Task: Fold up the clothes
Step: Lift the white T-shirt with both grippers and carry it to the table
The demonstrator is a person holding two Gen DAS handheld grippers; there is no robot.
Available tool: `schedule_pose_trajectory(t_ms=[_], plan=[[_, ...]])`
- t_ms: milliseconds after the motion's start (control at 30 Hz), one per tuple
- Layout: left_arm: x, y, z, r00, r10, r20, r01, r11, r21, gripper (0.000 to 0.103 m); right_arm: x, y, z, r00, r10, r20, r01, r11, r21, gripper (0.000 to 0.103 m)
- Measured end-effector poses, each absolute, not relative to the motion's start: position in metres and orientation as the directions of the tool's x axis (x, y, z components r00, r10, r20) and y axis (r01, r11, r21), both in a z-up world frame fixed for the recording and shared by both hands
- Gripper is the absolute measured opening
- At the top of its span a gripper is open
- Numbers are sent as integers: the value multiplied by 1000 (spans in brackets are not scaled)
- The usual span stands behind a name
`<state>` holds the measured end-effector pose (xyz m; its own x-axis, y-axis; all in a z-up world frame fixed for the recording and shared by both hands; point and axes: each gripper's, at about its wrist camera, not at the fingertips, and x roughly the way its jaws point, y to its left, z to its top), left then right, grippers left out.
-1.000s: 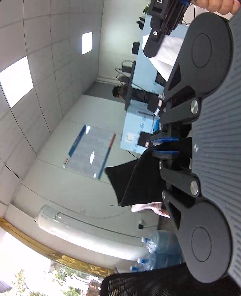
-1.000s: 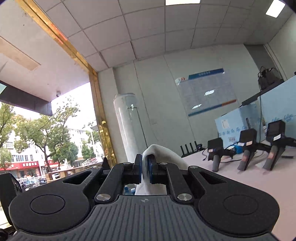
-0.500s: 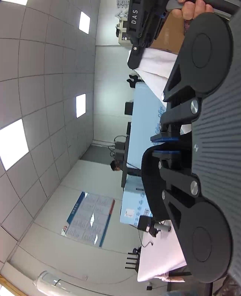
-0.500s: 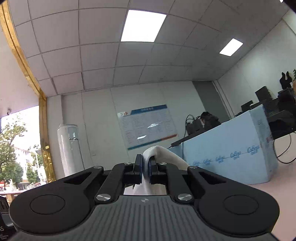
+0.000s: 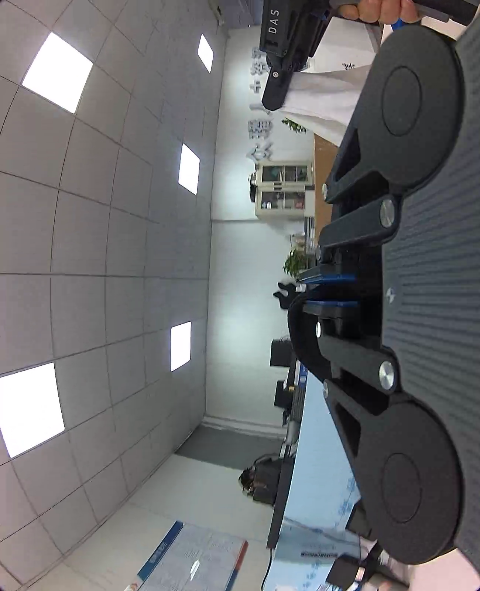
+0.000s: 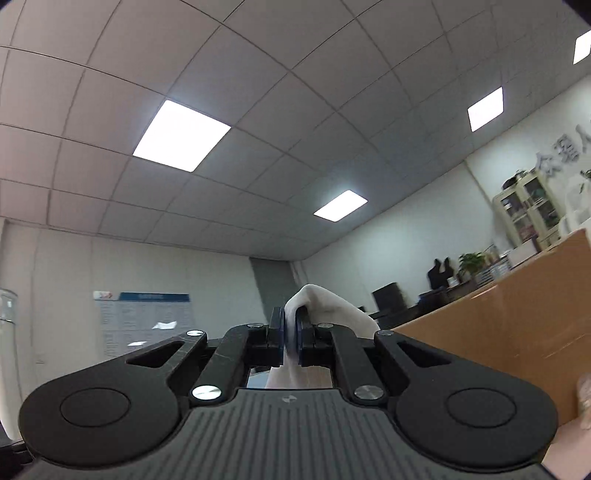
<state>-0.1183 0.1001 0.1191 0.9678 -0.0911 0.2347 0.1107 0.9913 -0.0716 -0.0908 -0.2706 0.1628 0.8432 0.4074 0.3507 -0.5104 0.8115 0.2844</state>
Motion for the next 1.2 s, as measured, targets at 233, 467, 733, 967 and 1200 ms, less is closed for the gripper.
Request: schedule_pose_trajectory(t_ms=[233, 467, 733, 967, 1200], plan=[[-58, 56, 103, 956, -238, 174, 261, 958, -121, 8, -100, -346, 138, 915, 273, 296, -345, 910, 229, 6], [-73, 43, 66, 923, -371, 105, 383, 912, -146, 9, -132, -374, 93, 940, 285, 186, -321, 923, 211, 6], [-114, 55, 45, 901, -431, 39, 432, 889, -153, 10, -178, -375, 58, 956, 287, 65, -294, 938, 182, 6], [-148, 70, 36, 850, -526, 8, 513, 825, -236, 10, -183, -361, 78, 968, 249, 13, -247, 949, 197, 6], [-166, 71, 46, 826, -562, 52, 555, 793, -250, 10, -186, -372, 89, 974, 226, 6, -223, 954, 201, 6]])
